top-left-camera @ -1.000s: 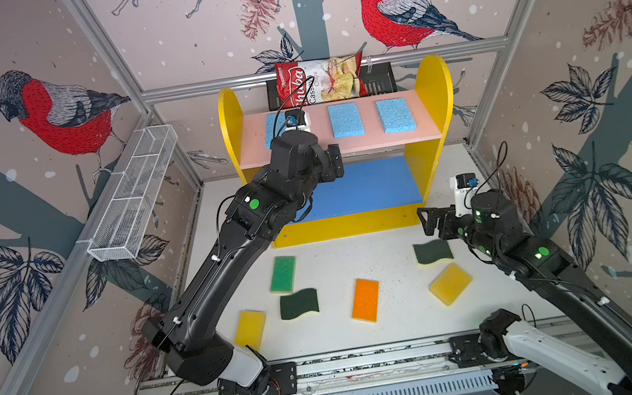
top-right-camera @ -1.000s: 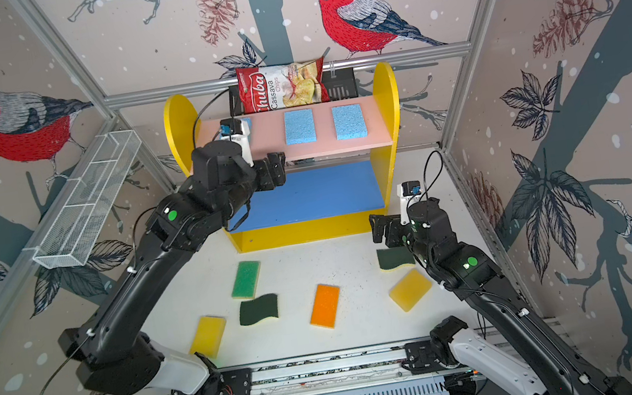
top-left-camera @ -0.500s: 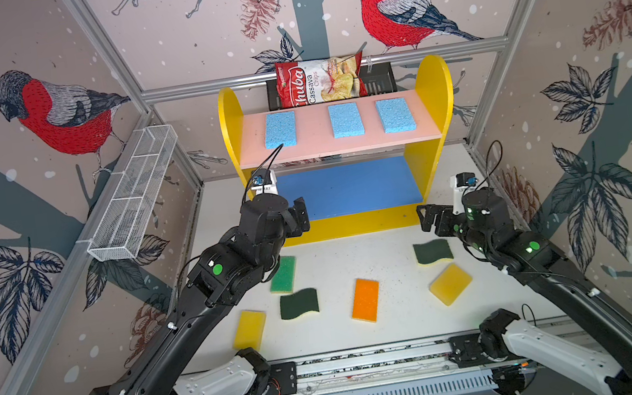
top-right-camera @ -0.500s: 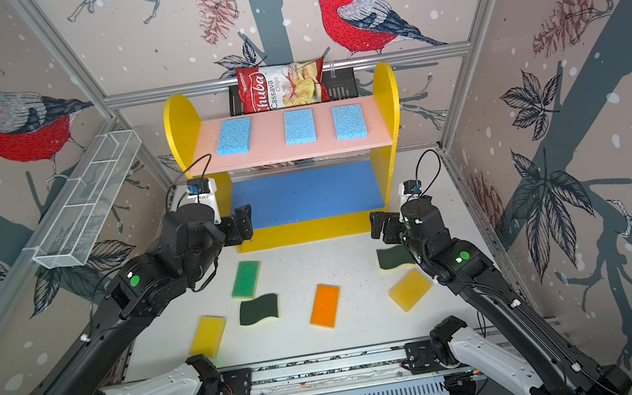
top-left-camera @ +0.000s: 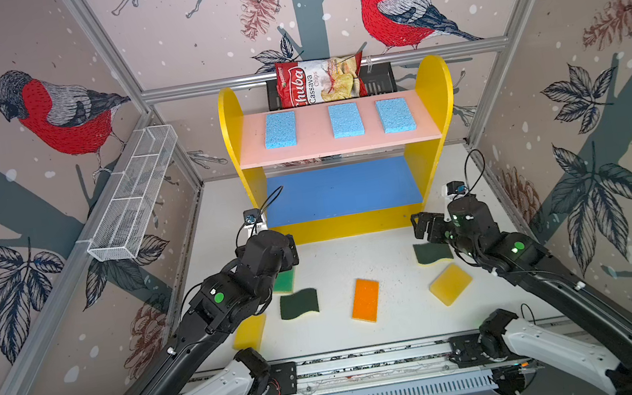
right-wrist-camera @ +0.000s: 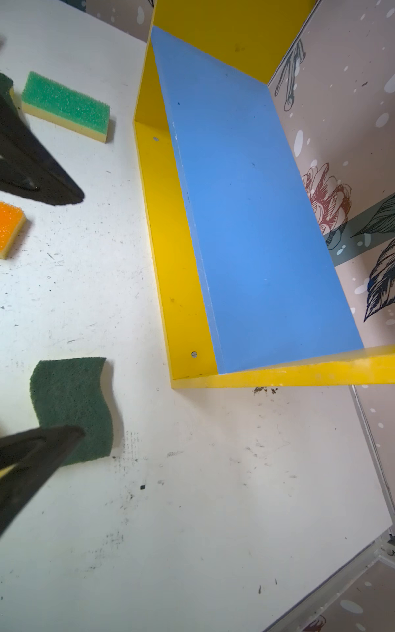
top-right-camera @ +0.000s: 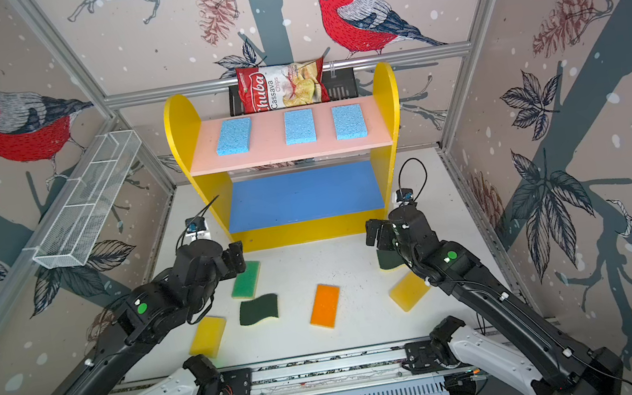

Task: Place and organize the cleaning sponges onto the shelf
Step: 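Withdraw the left gripper from the shelf toward the table sponges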

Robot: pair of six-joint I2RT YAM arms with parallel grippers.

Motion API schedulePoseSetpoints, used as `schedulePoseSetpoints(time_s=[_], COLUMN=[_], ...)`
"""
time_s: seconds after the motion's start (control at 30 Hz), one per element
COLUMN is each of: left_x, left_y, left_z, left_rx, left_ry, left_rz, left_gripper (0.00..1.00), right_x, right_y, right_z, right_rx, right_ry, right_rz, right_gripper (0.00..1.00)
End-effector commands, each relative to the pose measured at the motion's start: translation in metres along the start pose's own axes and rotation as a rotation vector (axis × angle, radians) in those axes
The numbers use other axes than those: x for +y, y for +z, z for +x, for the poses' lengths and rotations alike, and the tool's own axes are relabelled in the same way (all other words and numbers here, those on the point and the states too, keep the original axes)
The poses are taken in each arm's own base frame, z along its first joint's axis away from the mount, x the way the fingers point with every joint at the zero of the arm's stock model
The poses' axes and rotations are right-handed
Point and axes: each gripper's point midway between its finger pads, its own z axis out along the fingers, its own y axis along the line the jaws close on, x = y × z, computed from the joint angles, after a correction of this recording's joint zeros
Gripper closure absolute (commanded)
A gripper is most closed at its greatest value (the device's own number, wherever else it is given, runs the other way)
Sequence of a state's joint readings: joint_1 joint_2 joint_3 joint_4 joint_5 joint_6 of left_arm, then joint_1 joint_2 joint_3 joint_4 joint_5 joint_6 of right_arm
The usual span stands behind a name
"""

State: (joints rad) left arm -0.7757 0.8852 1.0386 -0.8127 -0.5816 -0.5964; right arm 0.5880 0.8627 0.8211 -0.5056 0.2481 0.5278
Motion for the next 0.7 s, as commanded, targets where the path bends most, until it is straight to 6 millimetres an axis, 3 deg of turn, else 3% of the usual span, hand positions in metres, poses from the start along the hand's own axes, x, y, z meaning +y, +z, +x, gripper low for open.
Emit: schedulePoseSetpoints(time_s=[0.0, 0.23, 0.67], left_x=[0.006, 0.012, 0.037], left_y=[0.010, 0.025, 0.062], left_z=[0.018, 0.049, 0.104], left_rx=[0.035, 0.093, 0.192], left_ry=[-0.036, -0.047, -0.127], left_rz=[-0.033, -0.062, -0.124], left_gripper=[0.14, 0.14, 0.14], right_x=[-0.004, -0.019, -0.023], right_y=[0.002, 0.004, 0.019], right_z=[0.004, 0.015, 0.039], right_rx=[-0.010, -0.017, 0.033], right_ry=[0.029, 0.052, 0.048], right_rz=[0.019, 0.066, 0.057], right_gripper=[0.00, 0.01, 0.00])
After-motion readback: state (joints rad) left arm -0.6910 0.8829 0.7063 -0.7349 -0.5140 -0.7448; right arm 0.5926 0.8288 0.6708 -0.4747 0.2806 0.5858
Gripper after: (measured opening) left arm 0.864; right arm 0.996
